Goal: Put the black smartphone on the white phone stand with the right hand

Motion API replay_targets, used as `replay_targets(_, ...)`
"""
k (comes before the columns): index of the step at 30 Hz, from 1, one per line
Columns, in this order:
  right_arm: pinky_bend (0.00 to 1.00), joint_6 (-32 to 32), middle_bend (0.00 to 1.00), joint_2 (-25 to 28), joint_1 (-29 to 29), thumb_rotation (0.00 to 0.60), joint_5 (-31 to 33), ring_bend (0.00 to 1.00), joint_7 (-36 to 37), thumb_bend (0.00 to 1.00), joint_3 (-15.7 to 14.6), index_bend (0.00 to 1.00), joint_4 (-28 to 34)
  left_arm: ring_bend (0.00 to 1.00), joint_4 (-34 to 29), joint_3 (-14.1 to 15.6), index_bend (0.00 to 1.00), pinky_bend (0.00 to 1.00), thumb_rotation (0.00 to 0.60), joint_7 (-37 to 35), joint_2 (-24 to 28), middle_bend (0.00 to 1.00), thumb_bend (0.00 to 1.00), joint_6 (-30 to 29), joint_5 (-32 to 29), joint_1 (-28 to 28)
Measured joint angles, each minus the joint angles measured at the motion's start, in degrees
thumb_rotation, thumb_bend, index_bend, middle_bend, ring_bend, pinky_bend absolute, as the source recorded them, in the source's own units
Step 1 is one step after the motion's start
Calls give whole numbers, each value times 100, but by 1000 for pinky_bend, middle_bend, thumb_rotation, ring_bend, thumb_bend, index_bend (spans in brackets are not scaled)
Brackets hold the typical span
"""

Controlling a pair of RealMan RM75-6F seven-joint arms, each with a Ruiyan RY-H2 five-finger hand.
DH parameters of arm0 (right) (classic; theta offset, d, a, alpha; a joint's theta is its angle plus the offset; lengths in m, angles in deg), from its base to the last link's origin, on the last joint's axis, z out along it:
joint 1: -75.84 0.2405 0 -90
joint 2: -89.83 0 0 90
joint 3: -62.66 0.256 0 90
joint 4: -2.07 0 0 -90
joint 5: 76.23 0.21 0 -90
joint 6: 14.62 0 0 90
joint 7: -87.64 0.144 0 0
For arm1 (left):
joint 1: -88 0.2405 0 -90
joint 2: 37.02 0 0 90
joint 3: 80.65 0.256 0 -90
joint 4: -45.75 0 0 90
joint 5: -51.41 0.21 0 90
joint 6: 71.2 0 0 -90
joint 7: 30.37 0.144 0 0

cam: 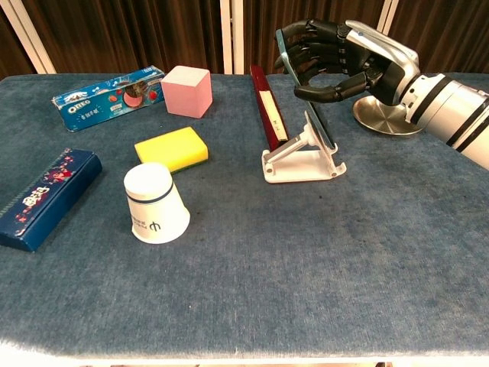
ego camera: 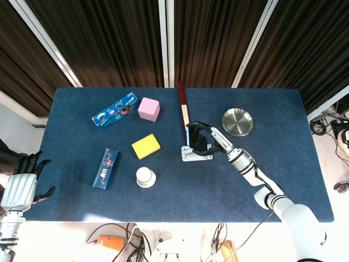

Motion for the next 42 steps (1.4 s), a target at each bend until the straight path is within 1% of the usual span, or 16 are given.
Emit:
replay_targets(16, 353, -47, 432, -196, -59, 600, 143, 294, 271, 392, -180, 520, -376, 0, -1, -2, 199, 0, 600, -17, 2, 14, 140, 62, -44, -22)
replay_targets(23, 327, -87, 394, -237, -94, 600, 164, 264, 375, 363, -259, 459, -450, 0, 6, -6, 199, 0, 600, -19, -6, 15, 140, 97, -57, -44)
replay_targets(26, 315, -92, 377, -256, -105, 600, 168, 249, 407, 335, -287, 427, -478, 0, 21, -6, 199, 0, 600, -32, -15, 15, 140, 104, -63, -47)
replay_targets(35, 296, -65, 355, -275, -119, 600, 193, 230, 446, 328, -327, 393, -449, 0, 61, -8, 199, 0, 600, -78, -32, 15, 140, 135, -73, -64)
replay_targets(39, 253, -48, 325, -268, -141, 600, 190, 205, 402, 326, -358, 323, -425, 0, 92, -8, 199, 0, 600, -111, -47, 15, 140, 146, -80, -68)
replay_targets(42, 199, -79, 277, -267, -150, 600, 203, 164, 396, 325, -367, 248, -406, 0, 111, -6, 199, 0, 600, -127, -58, 15, 140, 153, -72, -74)
